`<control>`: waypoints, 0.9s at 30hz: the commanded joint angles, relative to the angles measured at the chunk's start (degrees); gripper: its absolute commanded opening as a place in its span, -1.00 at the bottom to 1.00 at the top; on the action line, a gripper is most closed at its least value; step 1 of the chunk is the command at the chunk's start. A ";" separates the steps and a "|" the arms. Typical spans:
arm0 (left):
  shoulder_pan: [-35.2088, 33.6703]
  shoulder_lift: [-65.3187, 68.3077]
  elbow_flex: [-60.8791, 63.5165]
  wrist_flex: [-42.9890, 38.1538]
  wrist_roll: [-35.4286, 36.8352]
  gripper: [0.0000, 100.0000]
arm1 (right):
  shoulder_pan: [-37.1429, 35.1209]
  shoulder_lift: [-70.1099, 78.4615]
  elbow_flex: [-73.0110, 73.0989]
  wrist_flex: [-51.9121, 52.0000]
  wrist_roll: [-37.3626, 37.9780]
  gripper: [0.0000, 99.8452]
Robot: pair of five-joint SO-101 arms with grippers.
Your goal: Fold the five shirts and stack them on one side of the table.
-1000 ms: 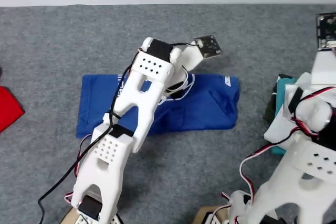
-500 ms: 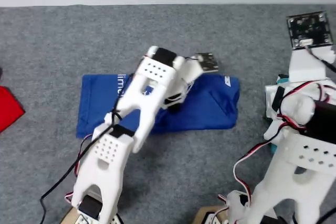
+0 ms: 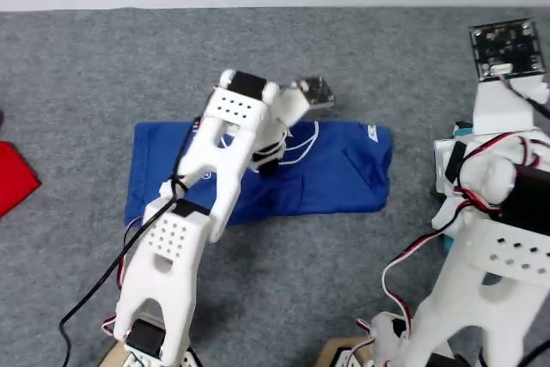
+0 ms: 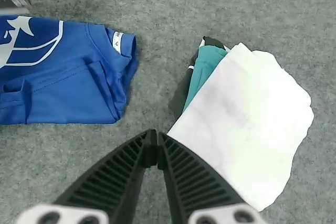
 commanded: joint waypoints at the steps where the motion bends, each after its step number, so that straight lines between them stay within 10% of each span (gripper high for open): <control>1: 3.16 -10.37 1.54 1.76 -0.35 -0.70 | -0.57 -0.57 -0.26 1.36 -0.62 -0.98; 9: 10.55 -11.78 11.91 -1.49 -0.35 -0.70 | -0.57 -0.57 -0.18 1.27 -0.62 -0.98; 27: 0.44 2.46 10.42 -4.75 -3.16 -0.70 | -0.57 -0.57 2.81 0.22 -0.70 -0.98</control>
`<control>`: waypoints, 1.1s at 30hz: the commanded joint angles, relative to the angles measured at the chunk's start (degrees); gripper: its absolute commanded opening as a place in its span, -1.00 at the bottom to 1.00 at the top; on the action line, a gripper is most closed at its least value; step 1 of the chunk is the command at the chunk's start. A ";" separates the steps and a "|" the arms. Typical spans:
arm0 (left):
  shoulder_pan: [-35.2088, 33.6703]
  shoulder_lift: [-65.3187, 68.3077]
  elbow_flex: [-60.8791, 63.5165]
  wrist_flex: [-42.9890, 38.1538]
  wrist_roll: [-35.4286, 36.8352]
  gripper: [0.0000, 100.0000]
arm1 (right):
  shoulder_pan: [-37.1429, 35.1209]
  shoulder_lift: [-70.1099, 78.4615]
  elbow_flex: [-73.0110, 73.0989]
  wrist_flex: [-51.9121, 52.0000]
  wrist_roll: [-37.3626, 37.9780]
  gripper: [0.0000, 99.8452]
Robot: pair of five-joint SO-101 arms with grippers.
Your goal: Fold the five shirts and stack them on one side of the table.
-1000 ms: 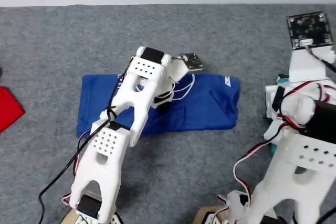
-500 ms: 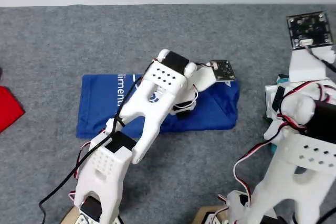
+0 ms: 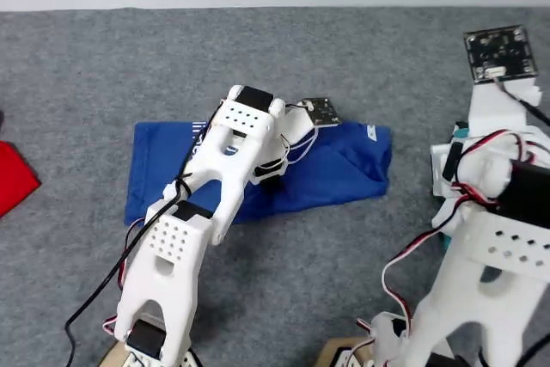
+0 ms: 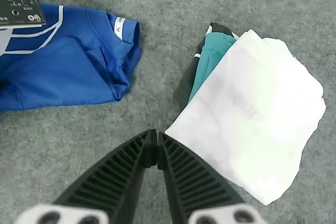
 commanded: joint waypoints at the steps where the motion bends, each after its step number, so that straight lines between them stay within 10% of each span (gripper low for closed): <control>1: -0.35 -0.18 -1.63 1.93 -0.62 -0.70 | -0.57 -0.66 -0.35 0.04 -0.70 -0.98; 18: -4.48 -9.23 -12.18 8.09 -0.09 -0.70 | -2.07 -0.66 -0.35 -1.54 -0.62 -0.98; 33: -29.98 -25.32 -3.38 8.09 16.79 -0.92 | -19.03 8.04 -0.53 -0.04 -6.24 -0.98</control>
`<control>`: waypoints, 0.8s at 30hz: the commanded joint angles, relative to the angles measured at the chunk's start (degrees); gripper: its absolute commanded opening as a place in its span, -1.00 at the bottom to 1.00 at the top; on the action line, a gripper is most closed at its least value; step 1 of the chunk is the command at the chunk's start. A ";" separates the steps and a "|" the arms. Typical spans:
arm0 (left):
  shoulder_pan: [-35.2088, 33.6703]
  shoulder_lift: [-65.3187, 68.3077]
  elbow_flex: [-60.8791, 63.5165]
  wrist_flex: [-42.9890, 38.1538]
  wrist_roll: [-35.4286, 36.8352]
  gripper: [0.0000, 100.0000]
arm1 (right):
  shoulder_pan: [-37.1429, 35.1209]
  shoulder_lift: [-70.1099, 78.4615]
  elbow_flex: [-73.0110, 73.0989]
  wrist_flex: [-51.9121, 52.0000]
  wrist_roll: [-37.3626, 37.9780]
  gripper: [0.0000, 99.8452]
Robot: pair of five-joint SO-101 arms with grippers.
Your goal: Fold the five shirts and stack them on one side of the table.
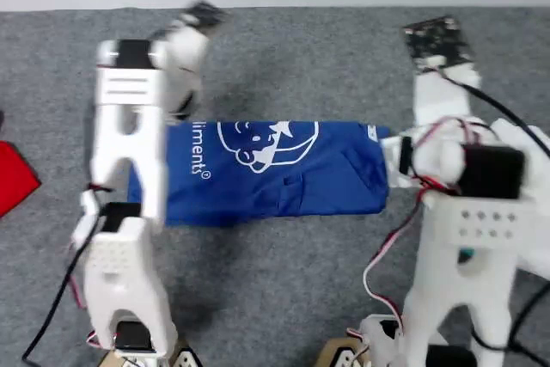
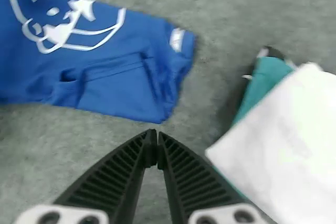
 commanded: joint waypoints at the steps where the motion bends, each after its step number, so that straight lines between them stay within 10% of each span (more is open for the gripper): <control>1: -5.71 -7.12 4.88 1.58 3.08 -0.91 | -4.26 3.38 -0.62 0.75 -1.14 -0.98; 24: -10.99 10.81 12.18 -11.16 14.95 -0.57 | -7.87 10.15 -0.44 0.75 5.89 -0.98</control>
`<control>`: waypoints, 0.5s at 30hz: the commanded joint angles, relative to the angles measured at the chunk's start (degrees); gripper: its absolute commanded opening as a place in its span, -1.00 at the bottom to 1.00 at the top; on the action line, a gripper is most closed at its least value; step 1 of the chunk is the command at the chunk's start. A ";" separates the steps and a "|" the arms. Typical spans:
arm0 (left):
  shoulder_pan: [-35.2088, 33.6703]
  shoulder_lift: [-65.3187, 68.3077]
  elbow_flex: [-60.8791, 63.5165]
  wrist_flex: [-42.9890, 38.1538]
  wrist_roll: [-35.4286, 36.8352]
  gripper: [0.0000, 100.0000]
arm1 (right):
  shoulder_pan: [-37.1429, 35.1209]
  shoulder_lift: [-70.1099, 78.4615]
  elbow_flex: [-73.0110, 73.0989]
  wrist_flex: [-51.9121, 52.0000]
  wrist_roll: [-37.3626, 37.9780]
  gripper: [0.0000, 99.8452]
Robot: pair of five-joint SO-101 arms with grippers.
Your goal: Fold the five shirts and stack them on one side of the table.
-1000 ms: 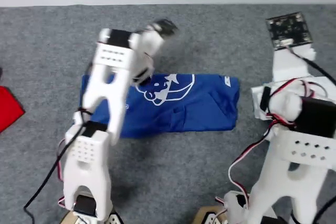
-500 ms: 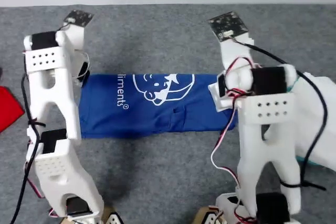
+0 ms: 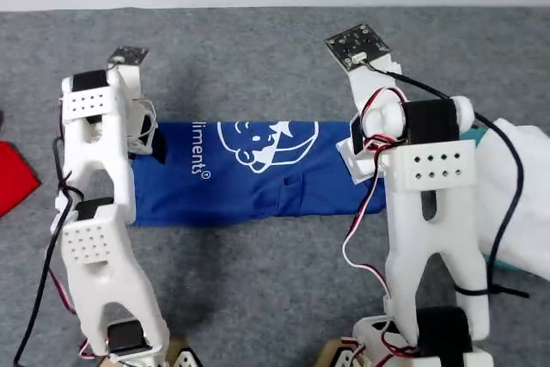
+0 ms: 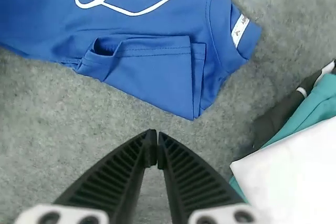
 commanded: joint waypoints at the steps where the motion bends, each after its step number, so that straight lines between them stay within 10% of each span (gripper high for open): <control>1: -1.58 0.00 -0.84 -1.05 1.41 -0.57 | -0.31 -0.04 -0.44 0.75 1.05 -0.98; 15: -2.20 6.33 -2.77 0.35 1.23 -0.57 | -0.31 -0.66 -0.70 0.84 1.05 -0.98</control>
